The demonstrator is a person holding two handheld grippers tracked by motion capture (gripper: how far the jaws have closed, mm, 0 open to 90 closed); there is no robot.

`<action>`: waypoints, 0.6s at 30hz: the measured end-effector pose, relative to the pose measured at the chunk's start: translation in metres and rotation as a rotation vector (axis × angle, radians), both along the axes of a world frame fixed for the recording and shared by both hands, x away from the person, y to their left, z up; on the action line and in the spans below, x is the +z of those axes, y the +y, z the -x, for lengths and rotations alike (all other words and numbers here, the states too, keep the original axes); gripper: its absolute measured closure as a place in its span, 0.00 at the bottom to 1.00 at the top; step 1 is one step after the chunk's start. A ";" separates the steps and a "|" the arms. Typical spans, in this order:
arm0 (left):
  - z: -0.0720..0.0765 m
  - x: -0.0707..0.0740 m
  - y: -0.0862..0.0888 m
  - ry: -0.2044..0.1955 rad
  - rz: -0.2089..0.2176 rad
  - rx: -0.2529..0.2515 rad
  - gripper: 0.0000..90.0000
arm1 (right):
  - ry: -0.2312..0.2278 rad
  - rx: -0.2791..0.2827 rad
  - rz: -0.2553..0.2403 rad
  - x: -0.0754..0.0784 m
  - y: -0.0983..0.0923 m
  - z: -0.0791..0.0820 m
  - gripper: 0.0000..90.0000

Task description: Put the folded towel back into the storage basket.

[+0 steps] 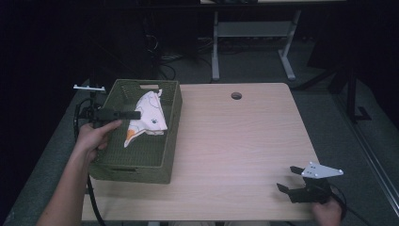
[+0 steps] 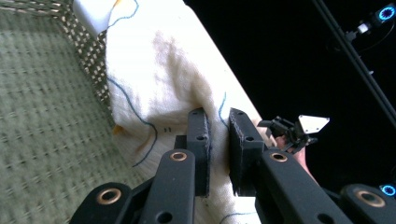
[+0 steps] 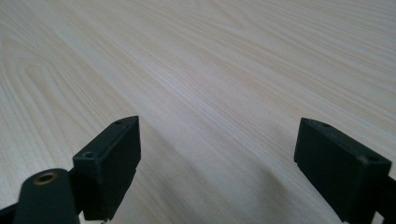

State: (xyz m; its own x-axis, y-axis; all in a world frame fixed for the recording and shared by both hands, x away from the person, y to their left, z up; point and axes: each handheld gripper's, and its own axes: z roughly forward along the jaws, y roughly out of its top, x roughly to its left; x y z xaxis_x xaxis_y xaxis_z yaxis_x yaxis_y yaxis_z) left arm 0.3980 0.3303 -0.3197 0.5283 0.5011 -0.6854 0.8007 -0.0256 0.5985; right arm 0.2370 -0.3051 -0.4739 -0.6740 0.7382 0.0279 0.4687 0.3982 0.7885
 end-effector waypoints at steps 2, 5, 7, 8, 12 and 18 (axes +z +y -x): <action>-0.001 -0.001 0.005 0.001 -0.006 0.002 0.90 | 0.003 -0.001 0.003 0.000 0.000 0.000 0.16; -0.002 -0.002 0.011 0.006 -0.018 0.008 0.90 | 0.001 -0.006 0.000 -0.001 0.000 -0.002 0.16; -0.002 -0.003 0.013 0.007 -0.023 0.007 0.90 | 0.002 -0.009 -0.004 -0.001 0.000 -0.003 0.16; -0.002 -0.003 0.016 0.007 -0.026 0.009 0.90 | 0.000 -0.011 -0.004 -0.001 -0.001 -0.004 0.16; -0.002 -0.004 0.023 0.011 -0.044 0.012 0.90 | 0.000 -0.013 -0.002 -0.001 0.000 -0.006 0.16; -0.005 -0.009 0.031 0.013 -0.084 0.009 0.90 | 0.002 -0.009 0.011 -0.001 0.006 -0.009 0.16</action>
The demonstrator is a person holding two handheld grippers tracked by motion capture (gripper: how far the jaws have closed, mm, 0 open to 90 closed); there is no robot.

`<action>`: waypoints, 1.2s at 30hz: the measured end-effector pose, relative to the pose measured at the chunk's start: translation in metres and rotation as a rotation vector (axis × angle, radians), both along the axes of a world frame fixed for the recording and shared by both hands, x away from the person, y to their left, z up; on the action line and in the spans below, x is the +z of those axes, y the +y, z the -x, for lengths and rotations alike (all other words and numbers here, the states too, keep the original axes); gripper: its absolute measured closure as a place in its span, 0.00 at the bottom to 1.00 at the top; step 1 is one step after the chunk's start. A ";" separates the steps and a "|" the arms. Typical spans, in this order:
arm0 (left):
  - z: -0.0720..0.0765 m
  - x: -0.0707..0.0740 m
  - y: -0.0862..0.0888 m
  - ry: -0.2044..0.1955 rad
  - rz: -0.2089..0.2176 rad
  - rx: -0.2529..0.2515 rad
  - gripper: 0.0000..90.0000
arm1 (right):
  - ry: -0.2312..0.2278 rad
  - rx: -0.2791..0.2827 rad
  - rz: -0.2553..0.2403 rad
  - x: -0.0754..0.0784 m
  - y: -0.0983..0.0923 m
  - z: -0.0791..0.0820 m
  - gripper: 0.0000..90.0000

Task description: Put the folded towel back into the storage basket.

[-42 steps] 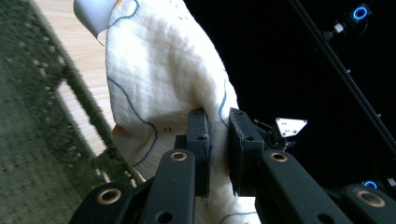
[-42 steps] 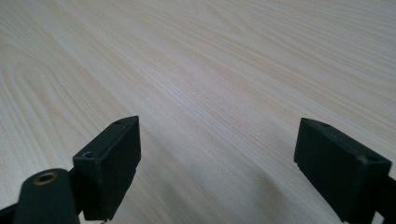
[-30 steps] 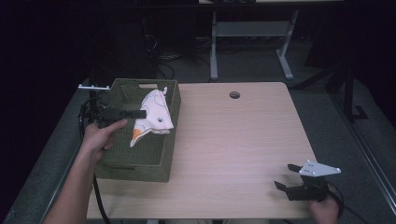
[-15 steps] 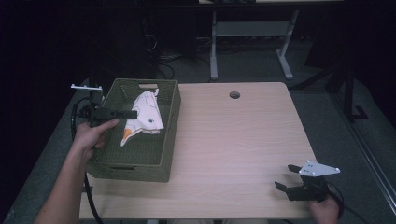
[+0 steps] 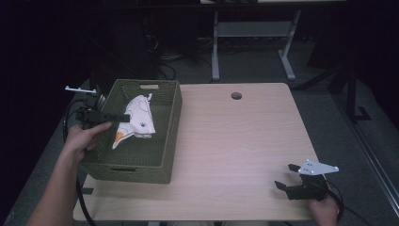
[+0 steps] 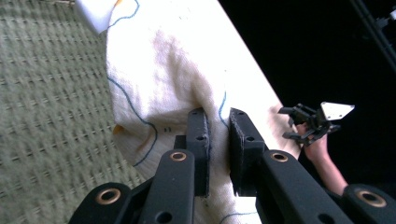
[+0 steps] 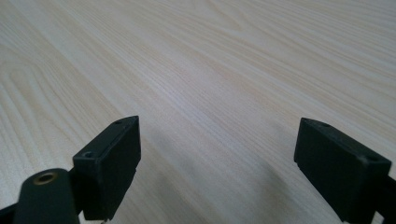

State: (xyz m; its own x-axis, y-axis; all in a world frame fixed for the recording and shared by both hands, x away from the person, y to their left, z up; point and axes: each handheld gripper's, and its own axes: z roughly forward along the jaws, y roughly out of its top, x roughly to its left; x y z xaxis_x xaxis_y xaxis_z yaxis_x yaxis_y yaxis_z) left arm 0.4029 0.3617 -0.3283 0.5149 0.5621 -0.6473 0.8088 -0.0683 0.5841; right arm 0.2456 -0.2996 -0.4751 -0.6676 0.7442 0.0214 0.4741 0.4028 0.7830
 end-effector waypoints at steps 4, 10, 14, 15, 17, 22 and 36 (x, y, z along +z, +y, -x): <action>-0.003 -0.003 -0.001 -0.004 -0.046 -0.026 0.90 | -0.002 0.002 0.006 0.000 0.001 0.000 0.16; -0.011 -0.010 -0.005 0.012 -0.131 -0.054 0.90 | 0.002 0.001 0.007 0.000 0.001 -0.001 0.16; -0.019 -0.013 -0.013 -0.009 -0.234 -0.097 0.90 | 0.000 -0.006 0.005 0.001 0.000 0.000 0.16; -0.021 -0.013 -0.016 -0.014 -0.271 -0.100 0.90 | -0.001 -0.006 0.003 0.001 0.000 0.000 0.16; -0.026 -0.016 -0.018 -0.002 -0.376 -0.087 0.82 | 0.001 -0.005 0.001 0.001 0.000 0.000 0.16; -0.032 -0.018 -0.020 0.021 -0.439 -0.037 0.68 | 0.006 0.001 -0.001 0.001 0.000 0.000 0.16; -0.029 -0.037 -0.068 0.076 -0.547 -0.155 0.73 | 0.002 0.027 0.001 0.001 0.001 0.000 0.16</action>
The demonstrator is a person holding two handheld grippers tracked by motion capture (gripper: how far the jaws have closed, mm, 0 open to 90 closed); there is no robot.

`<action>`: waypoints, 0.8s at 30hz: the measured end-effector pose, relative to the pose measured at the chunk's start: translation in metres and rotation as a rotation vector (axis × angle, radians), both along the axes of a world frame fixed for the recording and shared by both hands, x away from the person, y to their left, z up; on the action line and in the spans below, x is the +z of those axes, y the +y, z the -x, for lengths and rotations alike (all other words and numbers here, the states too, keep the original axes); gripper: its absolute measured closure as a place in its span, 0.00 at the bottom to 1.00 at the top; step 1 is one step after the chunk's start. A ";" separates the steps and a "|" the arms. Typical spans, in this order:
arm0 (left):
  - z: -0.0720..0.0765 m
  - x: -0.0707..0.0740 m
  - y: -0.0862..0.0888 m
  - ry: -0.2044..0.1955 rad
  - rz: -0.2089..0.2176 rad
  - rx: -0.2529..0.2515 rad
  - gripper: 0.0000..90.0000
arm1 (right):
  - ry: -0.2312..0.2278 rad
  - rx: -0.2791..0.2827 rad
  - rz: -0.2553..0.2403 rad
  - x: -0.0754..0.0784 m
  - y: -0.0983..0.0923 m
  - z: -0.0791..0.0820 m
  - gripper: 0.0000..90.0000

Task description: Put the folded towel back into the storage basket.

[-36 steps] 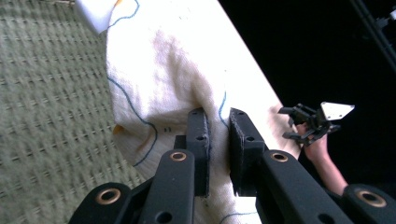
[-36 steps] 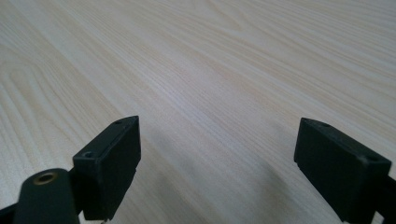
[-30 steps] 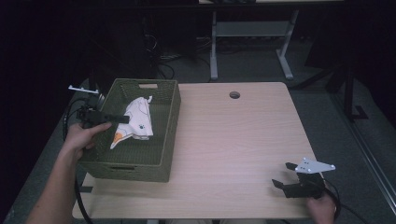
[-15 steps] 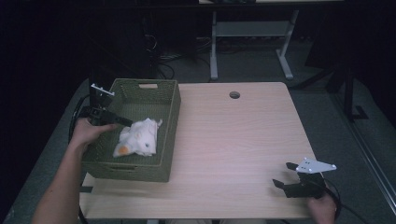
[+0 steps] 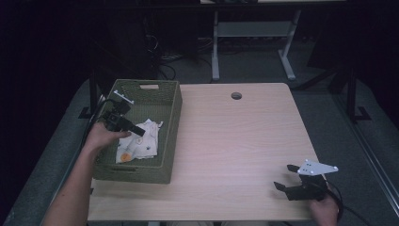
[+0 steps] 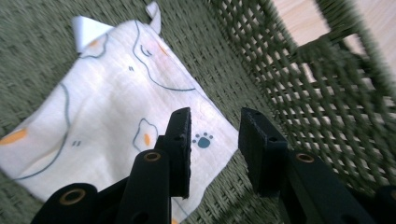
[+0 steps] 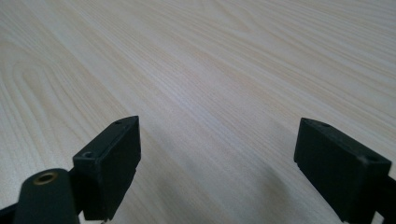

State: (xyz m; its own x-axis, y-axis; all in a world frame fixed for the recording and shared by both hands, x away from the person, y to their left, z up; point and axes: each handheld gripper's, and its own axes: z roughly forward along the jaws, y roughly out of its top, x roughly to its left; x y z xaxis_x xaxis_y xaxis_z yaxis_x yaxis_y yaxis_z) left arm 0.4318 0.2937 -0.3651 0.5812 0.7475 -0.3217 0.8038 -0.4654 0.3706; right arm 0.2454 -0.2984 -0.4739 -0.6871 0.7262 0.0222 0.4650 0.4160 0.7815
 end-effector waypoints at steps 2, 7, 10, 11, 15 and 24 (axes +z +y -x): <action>-0.002 -0.007 -0.005 0.024 -0.010 -0.005 0.74 | 0.004 -0.002 -0.004 0.000 0.000 0.001 0.16; -0.006 -0.026 -0.009 0.073 -0.024 0.025 0.74 | 0.000 0.002 -0.004 0.001 0.000 0.002 0.16; -0.007 -0.041 -0.013 0.108 -0.052 0.037 0.71 | 0.003 0.004 -0.001 0.000 0.000 0.001 0.16; -0.008 -0.043 -0.015 0.112 -0.062 0.035 0.70 | 0.003 0.005 0.001 0.000 0.001 0.001 0.16; -0.010 -0.051 -0.020 0.157 -0.081 0.038 0.67 | 0.005 0.004 0.002 0.000 0.001 0.000 0.16; -0.007 -0.060 -0.037 0.116 -0.293 0.028 0.84 | -0.006 0.002 -0.004 0.001 0.000 0.000 0.16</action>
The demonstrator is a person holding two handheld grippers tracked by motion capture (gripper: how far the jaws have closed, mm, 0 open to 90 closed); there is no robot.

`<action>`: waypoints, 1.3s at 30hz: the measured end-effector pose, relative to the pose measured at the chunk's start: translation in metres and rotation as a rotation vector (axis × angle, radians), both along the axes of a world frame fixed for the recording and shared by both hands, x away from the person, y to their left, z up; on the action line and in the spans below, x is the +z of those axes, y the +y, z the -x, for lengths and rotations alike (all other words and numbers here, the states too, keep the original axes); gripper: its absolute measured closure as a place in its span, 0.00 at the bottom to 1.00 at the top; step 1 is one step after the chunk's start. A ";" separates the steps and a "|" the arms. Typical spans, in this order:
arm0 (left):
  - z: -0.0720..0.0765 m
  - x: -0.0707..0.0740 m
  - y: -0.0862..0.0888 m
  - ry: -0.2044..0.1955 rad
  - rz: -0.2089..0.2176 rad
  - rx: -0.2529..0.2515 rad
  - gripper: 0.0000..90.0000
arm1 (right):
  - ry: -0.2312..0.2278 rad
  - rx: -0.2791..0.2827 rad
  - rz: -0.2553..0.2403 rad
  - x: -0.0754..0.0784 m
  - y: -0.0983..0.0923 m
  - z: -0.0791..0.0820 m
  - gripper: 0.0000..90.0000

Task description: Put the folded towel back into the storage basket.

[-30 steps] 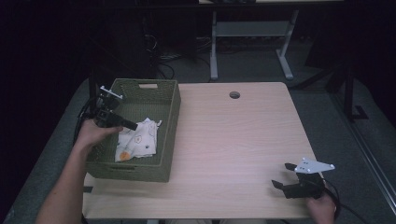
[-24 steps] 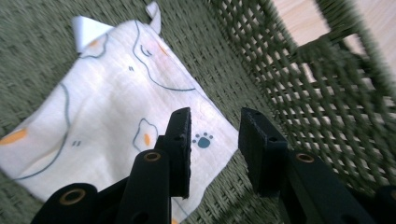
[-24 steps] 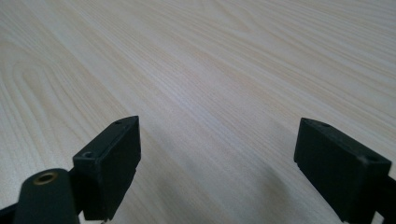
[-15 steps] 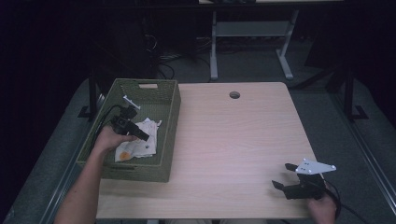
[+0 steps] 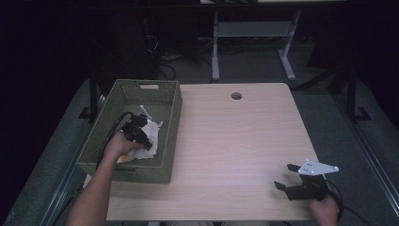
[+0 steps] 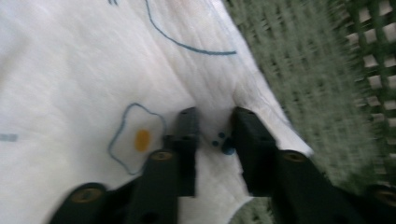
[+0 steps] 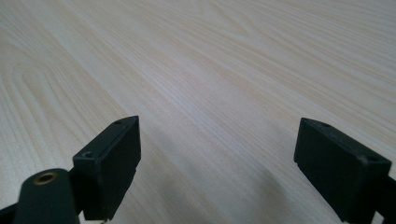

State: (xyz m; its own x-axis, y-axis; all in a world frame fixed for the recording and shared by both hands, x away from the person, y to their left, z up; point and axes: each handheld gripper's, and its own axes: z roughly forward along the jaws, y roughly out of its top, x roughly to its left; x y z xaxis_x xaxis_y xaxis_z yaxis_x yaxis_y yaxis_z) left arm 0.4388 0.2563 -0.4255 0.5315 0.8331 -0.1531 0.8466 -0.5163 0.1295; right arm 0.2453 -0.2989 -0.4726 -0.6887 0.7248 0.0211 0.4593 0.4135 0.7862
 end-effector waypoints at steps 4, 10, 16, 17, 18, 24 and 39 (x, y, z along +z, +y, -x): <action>0.001 0.000 -0.004 -0.010 -0.023 -0.012 0.97 | -0.011 -0.001 -0.006 0.002 -0.001 0.001 0.16; 0.006 0.009 0.003 -0.004 0.020 -0.051 0.99 | -0.017 0.000 -0.003 0.003 -0.001 0.002 0.16; 0.015 0.017 0.009 0.065 0.060 -0.111 0.84 | -0.012 0.004 0.008 0.001 0.001 0.000 0.16; 0.015 0.020 0.011 0.059 0.065 -0.093 0.75 | -0.010 0.006 0.009 0.001 0.001 0.000 0.16; 0.014 0.023 0.013 0.046 0.070 -0.073 0.73 | -0.008 0.006 0.007 0.001 0.002 0.000 0.16; 0.012 0.021 0.022 0.033 0.065 -0.010 0.97 | -0.011 0.008 0.013 0.001 0.004 -0.001 0.16; 0.018 0.021 0.029 -0.023 0.104 0.007 0.92 | -0.018 0.002 0.005 0.001 0.004 -0.001 0.16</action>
